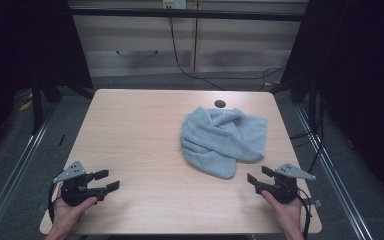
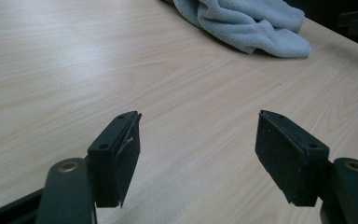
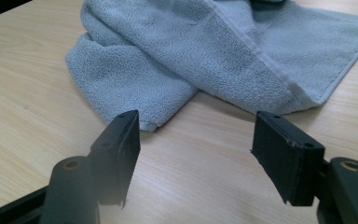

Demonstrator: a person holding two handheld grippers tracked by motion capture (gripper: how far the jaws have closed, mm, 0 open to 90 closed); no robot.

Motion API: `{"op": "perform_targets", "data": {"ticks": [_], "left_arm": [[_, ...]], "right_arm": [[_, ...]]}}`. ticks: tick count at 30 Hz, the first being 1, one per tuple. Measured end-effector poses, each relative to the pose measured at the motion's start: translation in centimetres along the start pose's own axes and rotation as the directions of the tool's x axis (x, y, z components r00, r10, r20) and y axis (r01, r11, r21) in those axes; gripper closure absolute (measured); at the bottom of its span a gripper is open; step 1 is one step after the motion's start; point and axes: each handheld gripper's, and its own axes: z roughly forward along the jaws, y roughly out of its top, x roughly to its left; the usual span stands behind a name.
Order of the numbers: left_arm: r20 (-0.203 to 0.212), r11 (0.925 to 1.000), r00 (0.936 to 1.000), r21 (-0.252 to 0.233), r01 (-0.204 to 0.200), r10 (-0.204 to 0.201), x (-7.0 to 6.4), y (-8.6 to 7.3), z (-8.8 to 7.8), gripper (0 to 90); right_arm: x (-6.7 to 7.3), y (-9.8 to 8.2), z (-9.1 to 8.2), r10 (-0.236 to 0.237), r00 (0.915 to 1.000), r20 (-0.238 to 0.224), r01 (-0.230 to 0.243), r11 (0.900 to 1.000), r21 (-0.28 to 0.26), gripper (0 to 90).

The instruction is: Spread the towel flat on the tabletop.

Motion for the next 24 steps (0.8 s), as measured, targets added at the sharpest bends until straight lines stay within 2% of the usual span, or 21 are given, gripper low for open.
{"op": "perform_targets", "data": {"ticks": [2,8,13,15,16,17,18,21,22,24], "left_arm": [[-0.005,1.0000,1.0000,0.007,0.000,0.000,0.1,0.0,0.1,31.1],[-0.013,0.9995,0.9999,0.032,0.003,-0.002,0.4,0.1,0.7,31.7],[-0.008,0.9991,0.9999,0.042,-0.006,0.006,0.3,0.2,0.9,31.3],[-0.008,0.9991,0.9999,0.041,-0.006,0.007,0.2,0.2,0.9,31.0],[-0.006,0.9990,0.9999,0.043,-0.012,0.012,0.2,0.2,0.8,30.8],[-0.007,0.9991,0.9999,0.039,-0.015,0.015,0.1,0.1,0.7,30.8],[-0.007,0.9991,0.9999,0.039,-0.015,0.015,0.1,0.1,0.7,30.7],[-0.003,0.9996,0.9999,0.025,-0.011,0.011,0.1,0.1,0.3,30.7],[-0.004,0.9995,0.9999,0.029,-0.011,0.011,0.3,0.1,0.3,30.7],[-0.004,0.9996,1.0000,0.028,-0.008,0.008,0.4,0.1,0.4,30.7]], "right_arm": [[0.4,0.2,0.3,-0.012,0.9998,-0.013,0.013,0.999,0.048,34.6],[0.9,0.9,0.5,-0.025,0.9977,-0.063,0.030,0.997,0.074,40.4],[0.9,2.1,1.7,-0.047,0.9928,-0.110,0.057,0.994,0.093,46.1],[0.9,2.4,2.1,-0.055,0.9908,-0.124,0.067,0.993,0.093,46.1],[1.0,2.9,2.8,-0.051,0.9854,-0.163,0.066,0.994,0.086,42.8],[1.0,3.2,3.3,-0.053,0.9839,-0.171,0.069,0.994,0.089,41.6],[1.1,3.4,3.8,-0.070,0.9825,-0.172,0.087,0.992,0.095,41.0],[1.1,3.8,4.7,-0.076,0.9826,-0.170,0.096,0.989,0.113,38.9],[0.9,4.5,5.9,-0.090,0.9830,-0.160,0.112,0.985,0.134,37.6],[0.8,4.9,6.3,-0.089,0.9839,-0.155,0.111,0.984,0.140,36.3]]}}
